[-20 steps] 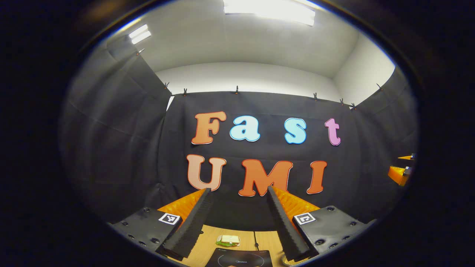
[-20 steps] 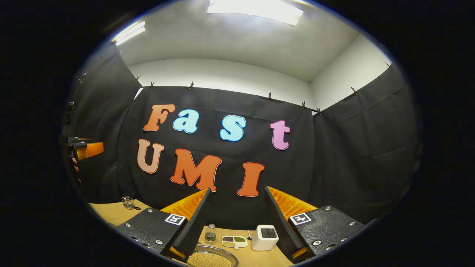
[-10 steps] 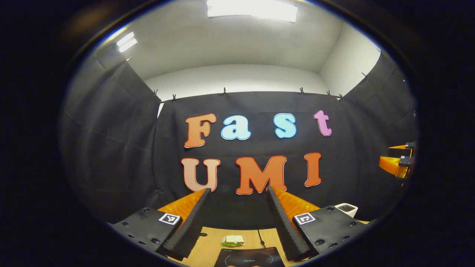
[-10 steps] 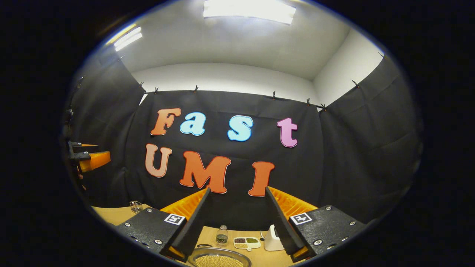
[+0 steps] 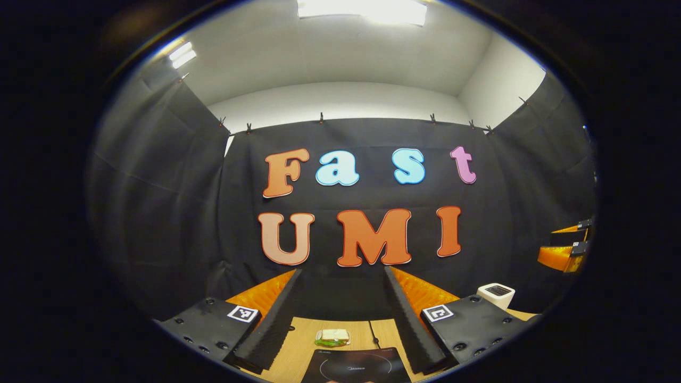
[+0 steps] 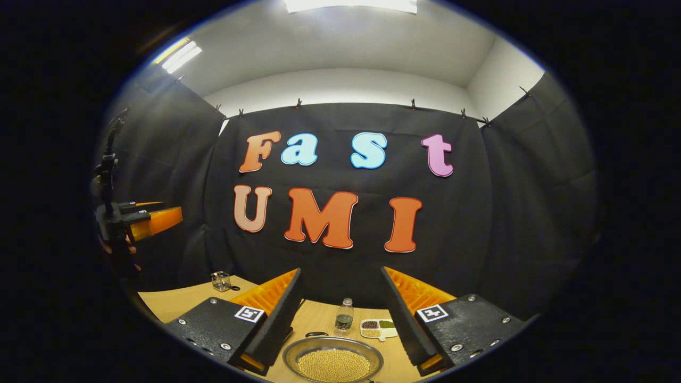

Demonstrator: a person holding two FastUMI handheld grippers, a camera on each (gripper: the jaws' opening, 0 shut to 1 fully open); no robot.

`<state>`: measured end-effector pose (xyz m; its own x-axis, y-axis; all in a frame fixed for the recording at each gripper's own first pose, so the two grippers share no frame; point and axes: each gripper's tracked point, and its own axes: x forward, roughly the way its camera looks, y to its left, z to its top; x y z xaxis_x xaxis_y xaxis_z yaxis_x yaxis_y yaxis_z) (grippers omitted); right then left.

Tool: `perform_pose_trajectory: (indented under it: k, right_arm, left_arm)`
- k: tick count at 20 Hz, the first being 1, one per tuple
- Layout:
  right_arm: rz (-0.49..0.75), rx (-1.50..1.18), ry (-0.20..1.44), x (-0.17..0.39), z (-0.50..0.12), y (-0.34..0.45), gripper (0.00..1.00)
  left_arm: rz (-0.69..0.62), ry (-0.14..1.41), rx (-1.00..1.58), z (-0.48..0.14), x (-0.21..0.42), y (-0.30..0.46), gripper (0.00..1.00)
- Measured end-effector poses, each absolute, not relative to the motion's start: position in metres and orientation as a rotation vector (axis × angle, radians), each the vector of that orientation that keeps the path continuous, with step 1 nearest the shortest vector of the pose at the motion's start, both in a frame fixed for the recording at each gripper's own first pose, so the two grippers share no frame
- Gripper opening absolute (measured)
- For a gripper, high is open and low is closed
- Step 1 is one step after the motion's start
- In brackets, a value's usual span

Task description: First push the handle of the pot to place it horizontally, then grasp the pot with both hands and set it on the induction cooktop.

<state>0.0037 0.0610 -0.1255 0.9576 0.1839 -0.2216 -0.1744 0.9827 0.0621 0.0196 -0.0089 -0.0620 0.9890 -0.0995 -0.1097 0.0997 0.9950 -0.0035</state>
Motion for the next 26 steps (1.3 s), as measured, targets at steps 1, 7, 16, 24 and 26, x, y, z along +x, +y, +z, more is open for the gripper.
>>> perform_pose_trajectory:
  k: [1,7,16,24,26]
  right_arm:
    - [0.191,0.046,0.247,0.001,-0.135,0.062,0.87]
    - [0.207,0.101,0.4,-0.016,-0.203,0.055,0.74]
    - [0.283,0.172,0.664,-0.055,-0.3,0.067,0.37]
    - [0.314,0.353,1.028,-0.116,-0.4,0.073,0.02]
    - [0.322,0.363,1.09,-0.13,-0.417,0.077,0.0]
  left_arm:
    - [-0.097,0.115,0.003,-0.065,0.019,-0.009,0.97]
    - [-0.095,0.154,0.051,-0.093,0.023,-0.013,0.96]
    - [-0.088,0.171,0.069,-0.103,0.02,-0.014,0.96]
    - [-0.078,0.201,0.112,-0.113,0.016,-0.013,0.96]
    - [-0.085,0.219,0.122,-0.117,0.013,-0.016,0.96]
